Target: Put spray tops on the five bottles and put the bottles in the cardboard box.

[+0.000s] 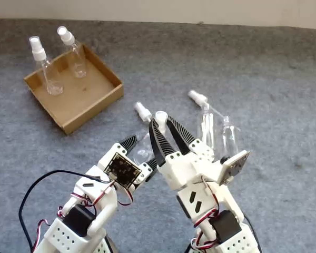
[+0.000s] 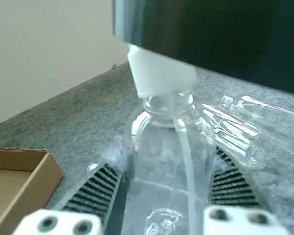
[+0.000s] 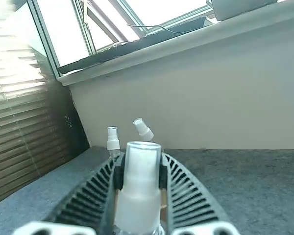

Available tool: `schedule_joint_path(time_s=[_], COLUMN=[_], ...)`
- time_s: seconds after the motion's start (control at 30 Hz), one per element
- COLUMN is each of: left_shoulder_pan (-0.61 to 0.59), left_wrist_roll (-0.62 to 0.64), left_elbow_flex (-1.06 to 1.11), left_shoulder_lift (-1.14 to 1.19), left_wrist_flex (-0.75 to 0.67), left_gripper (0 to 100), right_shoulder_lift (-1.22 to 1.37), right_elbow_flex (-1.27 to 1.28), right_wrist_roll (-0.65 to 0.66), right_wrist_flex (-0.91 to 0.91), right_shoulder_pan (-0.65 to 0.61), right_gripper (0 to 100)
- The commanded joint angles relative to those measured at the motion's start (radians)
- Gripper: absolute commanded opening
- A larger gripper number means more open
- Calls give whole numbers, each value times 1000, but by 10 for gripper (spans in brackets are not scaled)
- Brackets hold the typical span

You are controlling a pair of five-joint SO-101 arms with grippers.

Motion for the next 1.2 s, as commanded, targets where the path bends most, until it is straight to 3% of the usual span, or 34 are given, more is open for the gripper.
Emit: schedule_joint_path(time_s=[0.0,0.27,0.6,0.97,1.17], left_shoulder_pan=[-8,-8,-101,-102,-102], left_wrist_roll=[-6,-6,-3,-3,-3], left_elbow_flex=[21,21,21,21,21], left_shoulder_lift=[-18,-18,-18,-18,-18], left_wrist_flex=[-35,-35,-84,-84,-81], left_gripper=[46,46,46,46,46], right_shoulder_lift=[-1,-1,-1,-1,-1], right_elbow_flex=[-33,-214,-226,-228,-226], right_wrist_roll=[12,12,17,20,18], right_wrist_flex=[114,372,372,371,372], right_shoulder_pan=[-12,-12,-15,-16,-16], right_gripper=[17,17,17,21,156])
